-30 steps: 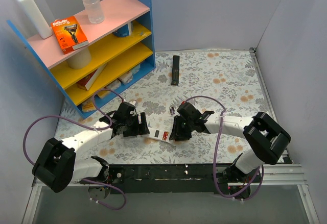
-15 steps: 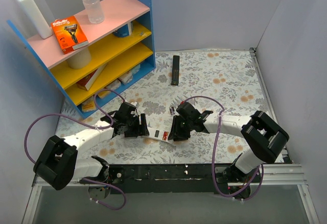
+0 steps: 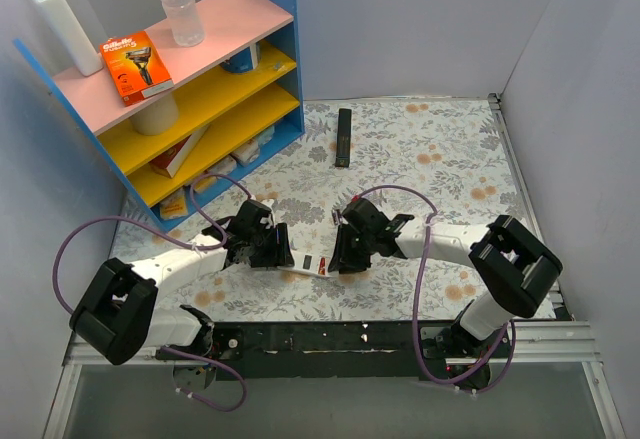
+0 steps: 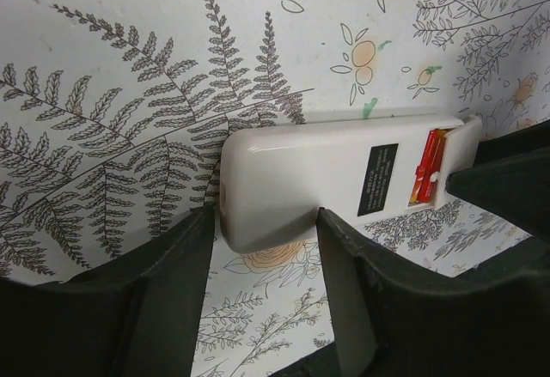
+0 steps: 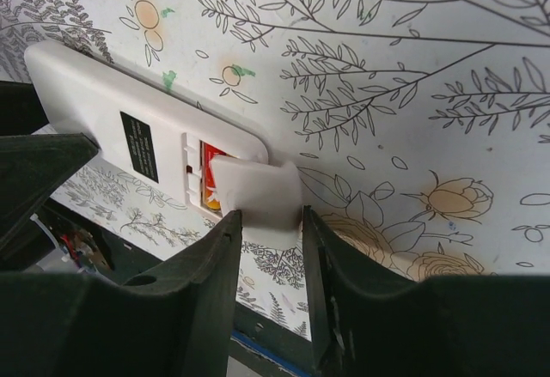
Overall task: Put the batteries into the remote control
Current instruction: Load the battery cover into the remote control.
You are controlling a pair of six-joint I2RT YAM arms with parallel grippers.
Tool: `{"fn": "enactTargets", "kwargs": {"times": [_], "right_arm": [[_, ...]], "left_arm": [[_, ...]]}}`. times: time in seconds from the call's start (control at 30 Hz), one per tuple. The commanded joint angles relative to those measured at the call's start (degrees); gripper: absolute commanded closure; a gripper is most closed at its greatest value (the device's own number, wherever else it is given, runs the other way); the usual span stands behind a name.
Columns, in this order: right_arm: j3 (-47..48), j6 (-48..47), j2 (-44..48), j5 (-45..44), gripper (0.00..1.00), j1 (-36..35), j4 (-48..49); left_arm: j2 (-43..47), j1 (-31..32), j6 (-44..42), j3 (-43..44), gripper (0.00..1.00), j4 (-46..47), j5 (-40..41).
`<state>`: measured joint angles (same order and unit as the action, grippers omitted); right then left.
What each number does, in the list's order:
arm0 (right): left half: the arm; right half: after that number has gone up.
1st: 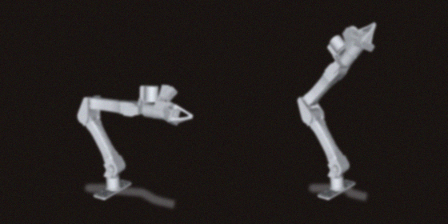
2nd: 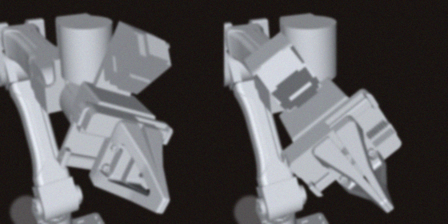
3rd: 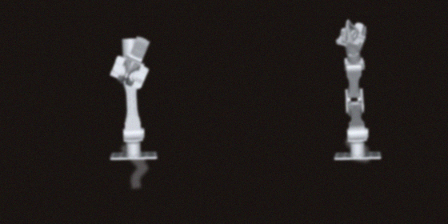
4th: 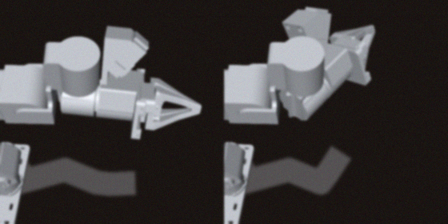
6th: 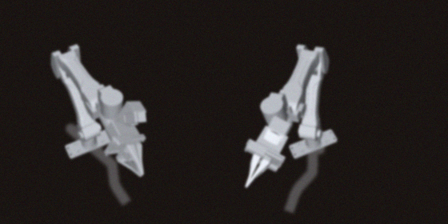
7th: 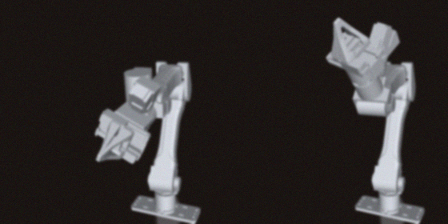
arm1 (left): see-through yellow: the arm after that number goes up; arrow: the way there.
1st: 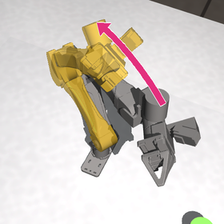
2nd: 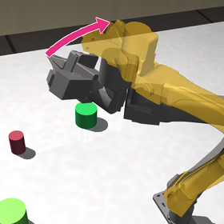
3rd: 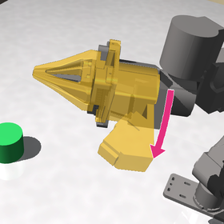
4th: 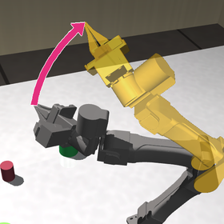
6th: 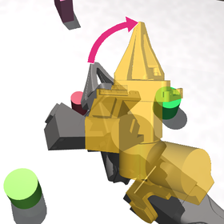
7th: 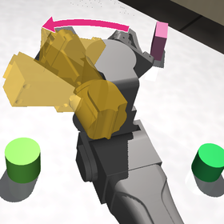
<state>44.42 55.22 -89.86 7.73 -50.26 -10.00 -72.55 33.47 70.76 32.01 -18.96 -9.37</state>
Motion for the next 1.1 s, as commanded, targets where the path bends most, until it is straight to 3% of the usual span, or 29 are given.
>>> {"fn": "enactTargets", "kwargs": {"times": [0.0,0.6,1.07], "right_arm": [[2.6,-0.6,-1.0,-2.5,0.60,-0.1,-1.1],[4.8,1.6,-2.2,-5.1,0.64,-1.1,-1.3],[-2.4,6.6,3.0,-11.1,0.70,-1.3,4.3]], "left_arm": [[-0.6,0.8,-0.6,0.7,0.52,-0.4,-0.7],[1.3,2.6,4.5,0.2,0.60,0.3,-5.7],[1.5,2.8,5.7,-0.9,0.63,0.9,-7.6]]}}
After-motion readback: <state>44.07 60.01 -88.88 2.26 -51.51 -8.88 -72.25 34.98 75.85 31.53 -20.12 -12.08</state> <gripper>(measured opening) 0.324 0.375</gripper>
